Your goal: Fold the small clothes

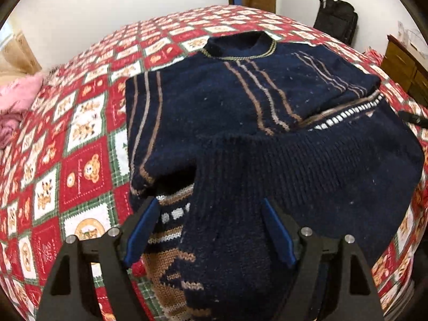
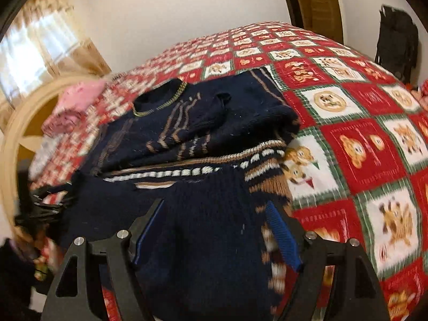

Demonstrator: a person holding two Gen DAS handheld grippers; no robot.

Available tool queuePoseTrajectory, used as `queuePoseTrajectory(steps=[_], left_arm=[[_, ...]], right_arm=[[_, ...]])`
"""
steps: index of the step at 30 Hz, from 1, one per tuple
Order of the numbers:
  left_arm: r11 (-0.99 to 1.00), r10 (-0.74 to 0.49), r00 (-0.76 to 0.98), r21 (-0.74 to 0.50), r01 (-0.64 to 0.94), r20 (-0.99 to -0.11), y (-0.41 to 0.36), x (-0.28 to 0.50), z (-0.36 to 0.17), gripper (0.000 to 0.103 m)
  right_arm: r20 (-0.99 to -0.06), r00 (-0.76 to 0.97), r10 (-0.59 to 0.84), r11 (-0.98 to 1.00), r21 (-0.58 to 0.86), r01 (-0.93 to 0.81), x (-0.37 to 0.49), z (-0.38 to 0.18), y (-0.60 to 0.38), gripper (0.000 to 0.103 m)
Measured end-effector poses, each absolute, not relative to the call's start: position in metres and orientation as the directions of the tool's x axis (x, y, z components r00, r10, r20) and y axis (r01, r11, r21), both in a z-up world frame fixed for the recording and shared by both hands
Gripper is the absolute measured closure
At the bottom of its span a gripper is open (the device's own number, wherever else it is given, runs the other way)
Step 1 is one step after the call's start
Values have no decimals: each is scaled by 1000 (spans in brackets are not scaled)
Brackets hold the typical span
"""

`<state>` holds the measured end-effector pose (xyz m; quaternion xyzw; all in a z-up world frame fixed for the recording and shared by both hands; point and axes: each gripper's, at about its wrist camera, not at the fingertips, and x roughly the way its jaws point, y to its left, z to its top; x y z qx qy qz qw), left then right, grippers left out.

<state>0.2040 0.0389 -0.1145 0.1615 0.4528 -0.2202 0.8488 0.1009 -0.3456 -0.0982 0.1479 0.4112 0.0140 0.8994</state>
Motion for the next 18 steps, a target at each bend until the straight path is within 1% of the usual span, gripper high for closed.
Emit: queuePoseTrajectory(steps=[5, 6, 7, 8, 9, 10, 11, 12, 13, 15, 18], left_arm=[[867, -198, 477, 74, 493, -856, 35, 210, -117, 22], [870, -195, 478, 75, 488, -856, 35, 210, -117, 23], [873, -192, 480, 74, 481, -856, 33, 210, -117, 25], [874, -195, 477, 69, 480, -857, 33, 210, -117, 31], [874, -202, 471, 58, 482, -859, 31, 210, -117, 41], [872, -219, 455, 36, 488, -863, 29, 208, -116, 48], [869, -227, 446, 26, 493, -866, 27, 209, -115, 59], [867, -227, 444, 28, 497, -867, 23, 207, -114, 67], [863, -212, 451, 50, 503, -867, 18, 204, -114, 69], [852, -190, 472, 95, 515, -861, 11, 199, -113, 77], [847, -176, 492, 123, 517, -853, 5, 197, -115, 79]], right_arm=[[-775, 626, 86, 985, 159, 62, 119, -115, -330, 27], [-775, 629, 65, 991, 125, 51, 117, -114, -326, 30], [-777, 628, 51, 994, 98, 41, 117, -114, -322, 39], [-777, 628, 46, 997, 79, 24, 115, -114, -318, 44], [-774, 631, 49, 997, 76, 16, 114, -113, -315, 53], [-772, 634, 48, 998, 67, 5, 111, -112, -311, 62], [-772, 635, 33, 999, 44, 2, 110, -111, -308, 64], [-770, 637, 22, 1000, 28, -1, 109, -110, -304, 68], [-769, 639, 15, 1000, 14, -7, 108, -110, -301, 72], [-769, 639, 12, 1000, 17, 1, 108, -110, -299, 72], [-771, 636, 28, 997, 65, 34, 111, -111, -306, 72]])
